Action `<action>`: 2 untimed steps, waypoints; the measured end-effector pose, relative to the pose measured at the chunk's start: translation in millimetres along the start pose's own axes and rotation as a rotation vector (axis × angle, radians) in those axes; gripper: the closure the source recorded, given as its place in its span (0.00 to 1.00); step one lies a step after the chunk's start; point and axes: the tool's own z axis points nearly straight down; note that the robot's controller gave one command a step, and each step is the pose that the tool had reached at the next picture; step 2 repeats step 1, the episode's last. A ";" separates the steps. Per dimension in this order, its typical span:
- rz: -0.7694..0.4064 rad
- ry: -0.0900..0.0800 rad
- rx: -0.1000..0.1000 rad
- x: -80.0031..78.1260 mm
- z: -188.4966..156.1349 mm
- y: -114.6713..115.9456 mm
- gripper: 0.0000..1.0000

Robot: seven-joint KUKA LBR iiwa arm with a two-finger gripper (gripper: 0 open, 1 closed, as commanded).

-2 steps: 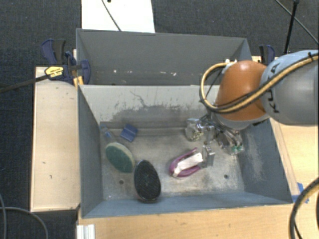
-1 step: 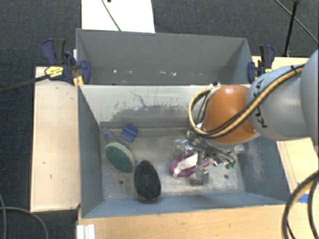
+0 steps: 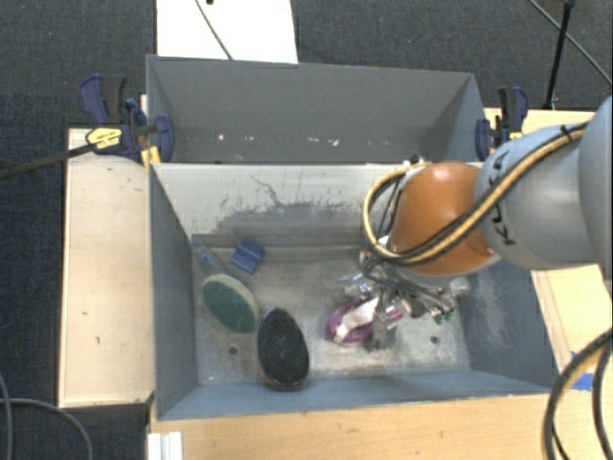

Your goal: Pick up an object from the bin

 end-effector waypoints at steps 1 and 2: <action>-0.244 -0.006 0.006 16.1 -159.4 -63.9 1.00; -0.244 -0.006 0.006 16.1 -159.4 -63.9 1.00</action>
Offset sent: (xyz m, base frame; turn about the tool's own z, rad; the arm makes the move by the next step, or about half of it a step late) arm 0.0116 -0.0625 0.1557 -0.2479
